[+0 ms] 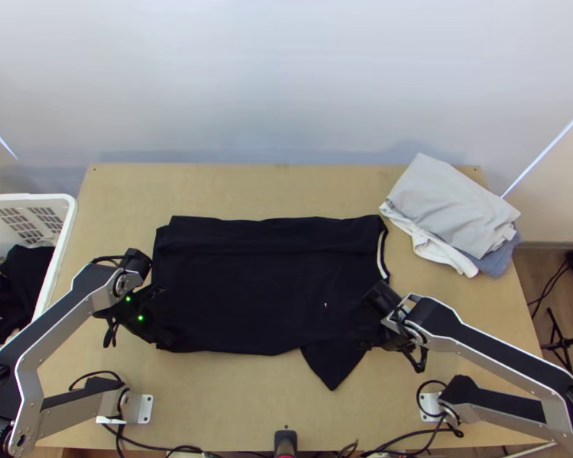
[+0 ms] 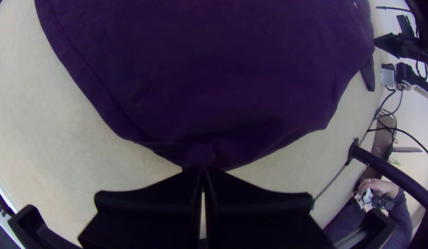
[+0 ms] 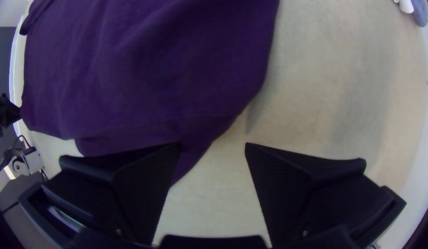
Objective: Fold the t-shirt
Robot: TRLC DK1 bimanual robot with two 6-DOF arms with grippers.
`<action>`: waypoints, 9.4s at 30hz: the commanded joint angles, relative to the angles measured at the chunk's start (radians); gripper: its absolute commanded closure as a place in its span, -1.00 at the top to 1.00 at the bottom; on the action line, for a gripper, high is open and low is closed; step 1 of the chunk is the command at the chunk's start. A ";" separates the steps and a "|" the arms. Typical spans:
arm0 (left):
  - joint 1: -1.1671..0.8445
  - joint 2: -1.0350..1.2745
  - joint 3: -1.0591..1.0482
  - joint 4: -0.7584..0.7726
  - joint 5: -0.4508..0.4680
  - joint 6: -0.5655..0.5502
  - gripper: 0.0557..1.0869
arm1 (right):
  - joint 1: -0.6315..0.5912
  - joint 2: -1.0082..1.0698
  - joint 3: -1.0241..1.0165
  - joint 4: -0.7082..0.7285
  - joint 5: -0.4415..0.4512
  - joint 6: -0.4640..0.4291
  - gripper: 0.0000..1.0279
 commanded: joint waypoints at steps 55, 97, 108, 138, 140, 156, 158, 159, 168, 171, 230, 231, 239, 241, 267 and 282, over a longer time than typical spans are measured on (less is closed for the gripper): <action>0.209 0.057 0.379 -0.003 0.111 -0.147 -0.92 | -0.159 -0.188 0.217 0.061 0.067 -0.333 -0.94; 0.203 0.571 0.817 0.102 0.086 -0.243 -0.93 | -0.493 0.420 0.573 0.465 -0.002 -0.531 -0.94; 0.157 0.571 0.774 0.319 -0.053 -0.275 0.88 | -0.487 0.446 0.591 0.543 0.106 -0.513 0.71; 0.447 0.416 0.400 0.406 0.448 -0.054 0.90 | -0.566 0.171 0.577 0.396 -0.151 -0.226 0.82; 0.448 0.418 0.386 0.412 0.447 -0.043 0.90 | -0.570 0.171 0.574 0.391 -0.155 -0.226 0.82; 0.407 0.465 0.316 0.474 0.447 -0.034 0.90 | -0.573 0.167 0.577 0.386 -0.155 -0.218 0.82; 0.399 0.467 0.309 0.486 0.445 -0.034 0.90 | -0.573 0.162 0.579 0.386 -0.155 -0.218 0.82; 0.398 0.470 0.309 0.489 0.445 -0.036 0.90 | -0.573 0.162 0.579 0.386 -0.155 -0.218 0.82; 0.298 0.473 0.317 0.529 0.445 -0.112 0.90 | -0.573 0.163 0.577 0.383 -0.155 -0.214 0.82; 0.246 0.470 0.325 0.556 0.445 -0.163 0.90 | -0.573 0.163 0.580 0.385 -0.155 -0.209 0.82; 0.799 0.306 0.560 0.242 0.059 0.118 -0.93 | -0.592 0.122 0.505 0.396 -0.154 -0.200 0.82; 0.767 0.284 0.578 0.188 0.059 0.104 -0.93 | -0.592 0.119 0.501 0.396 -0.154 -0.200 0.82; 0.355 0.192 0.696 0.010 0.059 -0.178 -0.93 | -0.589 0.102 0.490 0.396 -0.154 -0.195 0.82; 0.247 0.205 0.731 0.006 0.060 -0.247 -0.93 | -0.590 0.094 0.490 0.396 -0.154 -0.195 0.82; -0.294 0.679 1.057 0.107 0.060 -0.519 -0.93 | -0.598 0.035 0.427 0.396 -0.154 -0.166 0.82; -0.518 0.860 1.345 0.444 0.060 -0.575 0.92 | -0.561 0.019 0.349 0.436 -0.154 -0.108 0.82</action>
